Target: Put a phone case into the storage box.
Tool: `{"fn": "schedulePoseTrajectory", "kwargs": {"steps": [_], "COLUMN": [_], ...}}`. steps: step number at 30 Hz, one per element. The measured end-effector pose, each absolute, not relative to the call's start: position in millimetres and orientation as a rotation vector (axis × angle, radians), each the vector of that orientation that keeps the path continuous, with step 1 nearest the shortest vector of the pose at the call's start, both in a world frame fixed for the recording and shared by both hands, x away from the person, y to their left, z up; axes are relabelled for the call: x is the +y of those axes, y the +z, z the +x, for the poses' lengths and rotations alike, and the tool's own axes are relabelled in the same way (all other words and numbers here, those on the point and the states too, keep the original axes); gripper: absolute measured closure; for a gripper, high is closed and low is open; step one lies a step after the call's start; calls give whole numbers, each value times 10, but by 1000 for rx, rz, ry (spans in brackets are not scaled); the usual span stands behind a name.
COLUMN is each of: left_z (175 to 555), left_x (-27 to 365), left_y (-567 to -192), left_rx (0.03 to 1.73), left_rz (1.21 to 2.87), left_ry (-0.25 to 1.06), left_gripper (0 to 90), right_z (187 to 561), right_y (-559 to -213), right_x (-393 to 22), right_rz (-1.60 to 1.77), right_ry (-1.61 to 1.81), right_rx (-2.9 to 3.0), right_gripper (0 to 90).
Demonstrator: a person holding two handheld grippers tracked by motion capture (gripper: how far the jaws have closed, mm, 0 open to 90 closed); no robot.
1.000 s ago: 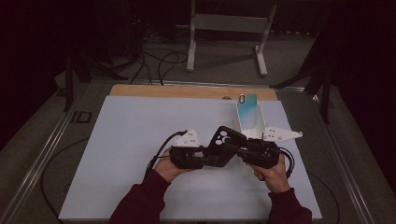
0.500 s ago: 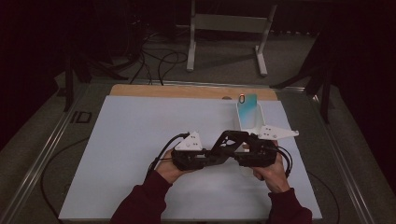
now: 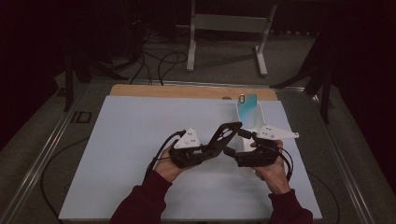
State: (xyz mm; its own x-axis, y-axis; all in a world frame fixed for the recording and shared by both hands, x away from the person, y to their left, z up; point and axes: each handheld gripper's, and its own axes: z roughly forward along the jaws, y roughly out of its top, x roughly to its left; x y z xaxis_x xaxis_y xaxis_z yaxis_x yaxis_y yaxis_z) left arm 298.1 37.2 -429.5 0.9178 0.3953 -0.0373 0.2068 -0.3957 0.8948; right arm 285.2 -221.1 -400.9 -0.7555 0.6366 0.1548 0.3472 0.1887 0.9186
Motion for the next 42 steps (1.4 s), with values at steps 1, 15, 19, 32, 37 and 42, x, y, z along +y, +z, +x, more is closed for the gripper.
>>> {"fn": "schedulePoseTrajectory", "kwargs": {"steps": [1, 15, 19, 32, 37, 42], "left_z": [2978, 2989, 2992, 2999, 2997, 2991], "left_x": [369, 369, 370, 365, 349, 339], "left_y": [-4296, -4297, -4296, -4299, -4305, -4306], "left_rx": [442, 504, 527, 554, 547, 541], "left_rz": [1994, 1992, 1980, 1972, 1975, 1970], "left_ry": [226, 269, 286, 302, 299, 292], "left_gripper": [806, 806, 806, 806, 807, 807], "right_z": [2845, 2851, 2858, 2886, 2918, 2951], "right_y": [-4006, -3988, -3982, -3892, -3859, -3832], "right_x": [-2210, -2193, -2170, -2047, -2002, -1962], "right_rz": [949, 999, 1021, 1044, 1074, 1097], "right_ry": [1584, 1564, 1561, 1585, 1621, 1643], "right_rx": [2190, 2145, 2127, 2066, 2045, 2021], "right_gripper": [90, 82, 82, 82, 82, 81]}}
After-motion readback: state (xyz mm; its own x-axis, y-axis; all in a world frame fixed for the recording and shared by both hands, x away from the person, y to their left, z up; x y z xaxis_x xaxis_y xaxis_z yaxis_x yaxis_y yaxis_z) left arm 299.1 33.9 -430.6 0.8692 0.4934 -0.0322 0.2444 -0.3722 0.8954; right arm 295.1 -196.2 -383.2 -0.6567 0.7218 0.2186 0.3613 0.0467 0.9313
